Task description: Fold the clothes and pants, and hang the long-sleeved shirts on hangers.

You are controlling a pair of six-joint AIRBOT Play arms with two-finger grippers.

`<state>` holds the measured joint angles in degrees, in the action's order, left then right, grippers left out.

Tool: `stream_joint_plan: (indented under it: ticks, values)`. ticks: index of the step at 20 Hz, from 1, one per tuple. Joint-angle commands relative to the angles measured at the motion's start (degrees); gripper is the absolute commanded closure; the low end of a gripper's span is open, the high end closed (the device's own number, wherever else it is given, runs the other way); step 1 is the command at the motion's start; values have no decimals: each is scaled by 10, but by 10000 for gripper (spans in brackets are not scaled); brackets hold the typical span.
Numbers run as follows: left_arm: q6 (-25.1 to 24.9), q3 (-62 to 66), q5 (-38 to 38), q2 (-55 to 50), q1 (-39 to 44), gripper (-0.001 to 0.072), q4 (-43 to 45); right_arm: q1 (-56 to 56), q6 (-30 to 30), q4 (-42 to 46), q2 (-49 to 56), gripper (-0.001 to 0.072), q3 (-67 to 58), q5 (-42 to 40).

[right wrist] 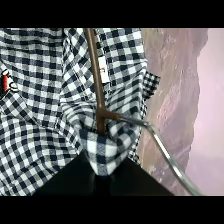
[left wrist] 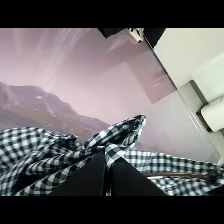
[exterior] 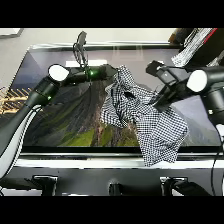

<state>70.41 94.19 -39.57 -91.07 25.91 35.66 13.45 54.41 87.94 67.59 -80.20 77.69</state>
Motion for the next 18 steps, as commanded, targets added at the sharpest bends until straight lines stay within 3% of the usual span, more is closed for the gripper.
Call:
stream_joint_plan:
  ticks: [1,4,7,11,18]
  values:
    - [0,21,-32,12,2,691,7,37,70,19,26,693,0,-53]
    - [41,38,-73,54,15,692,83,60,130,19,48,693,0,-103]
    - [146,38,-130,121,41,692,234,70,191,18,50,693,-9,-166]
    - [205,21,-225,149,82,691,323,70,202,12,45,693,-88,-141]
    - [226,-103,-120,149,101,690,316,70,175,4,-19,692,-125,-14]
